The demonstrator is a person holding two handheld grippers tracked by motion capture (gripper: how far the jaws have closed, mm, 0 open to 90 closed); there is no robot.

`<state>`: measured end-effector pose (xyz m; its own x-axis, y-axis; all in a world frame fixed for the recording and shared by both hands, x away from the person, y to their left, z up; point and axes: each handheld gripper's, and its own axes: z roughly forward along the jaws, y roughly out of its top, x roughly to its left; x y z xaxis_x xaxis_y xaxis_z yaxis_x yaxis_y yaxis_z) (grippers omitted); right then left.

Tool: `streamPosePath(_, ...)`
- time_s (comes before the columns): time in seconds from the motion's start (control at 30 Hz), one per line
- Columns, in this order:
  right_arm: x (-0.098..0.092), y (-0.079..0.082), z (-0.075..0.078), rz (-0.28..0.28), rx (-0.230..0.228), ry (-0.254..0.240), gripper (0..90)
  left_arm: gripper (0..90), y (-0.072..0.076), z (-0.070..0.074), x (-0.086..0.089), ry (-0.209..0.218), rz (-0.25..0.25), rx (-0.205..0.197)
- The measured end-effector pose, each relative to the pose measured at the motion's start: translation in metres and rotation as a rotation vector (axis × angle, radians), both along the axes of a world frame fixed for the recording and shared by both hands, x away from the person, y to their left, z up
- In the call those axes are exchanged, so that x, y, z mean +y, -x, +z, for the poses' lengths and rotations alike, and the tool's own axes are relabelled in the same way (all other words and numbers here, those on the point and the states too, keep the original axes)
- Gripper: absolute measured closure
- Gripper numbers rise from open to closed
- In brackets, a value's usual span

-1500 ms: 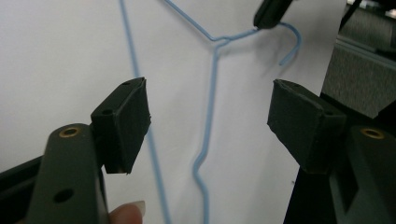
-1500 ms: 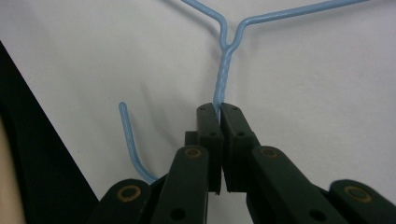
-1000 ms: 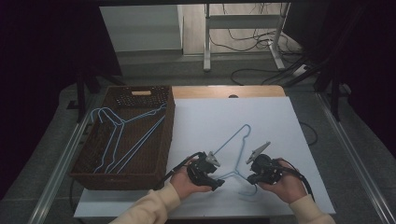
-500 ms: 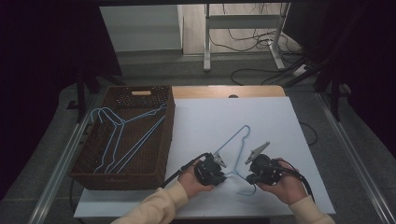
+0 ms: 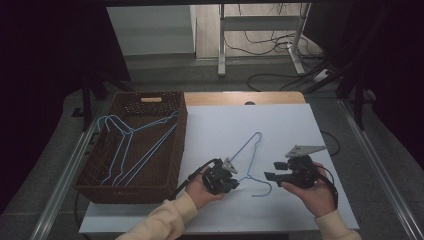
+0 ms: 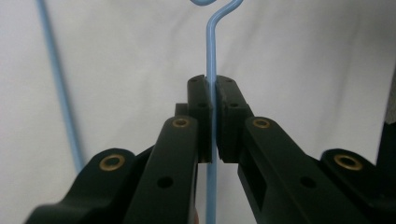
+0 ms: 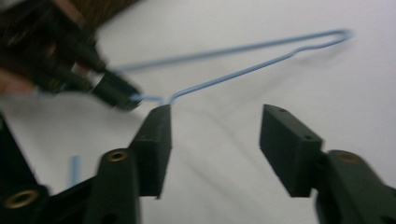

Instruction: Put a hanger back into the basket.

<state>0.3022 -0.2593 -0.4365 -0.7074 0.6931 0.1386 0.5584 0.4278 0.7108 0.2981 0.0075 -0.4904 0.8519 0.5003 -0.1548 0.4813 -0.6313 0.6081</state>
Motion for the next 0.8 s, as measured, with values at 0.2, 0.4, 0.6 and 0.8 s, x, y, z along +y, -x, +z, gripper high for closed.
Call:
streamPosePath(0.2,-0.025,-0.003,0.001,-0.116,-0.025,-0.127,36.3,86.0,0.000,0.015,0.017,0.042,0.048,-0.020)
streamPosePath(0.4,-0.031,-0.006,-0.009,-0.138,-0.009,-0.108,35.9,86.1,-0.001,0.034,0.033,0.082,0.075,-0.035)
streamPosePath(0.6,-0.030,-0.008,-0.017,-0.137,0.005,-0.080,36.0,86.2,-0.002,0.055,0.052,0.142,0.104,-0.053)
streamPosePath(0.8,-0.030,-0.009,-0.022,-0.141,0.009,-0.075,36.0,86.3,-0.002,0.074,0.072,0.211,0.125,-0.054)
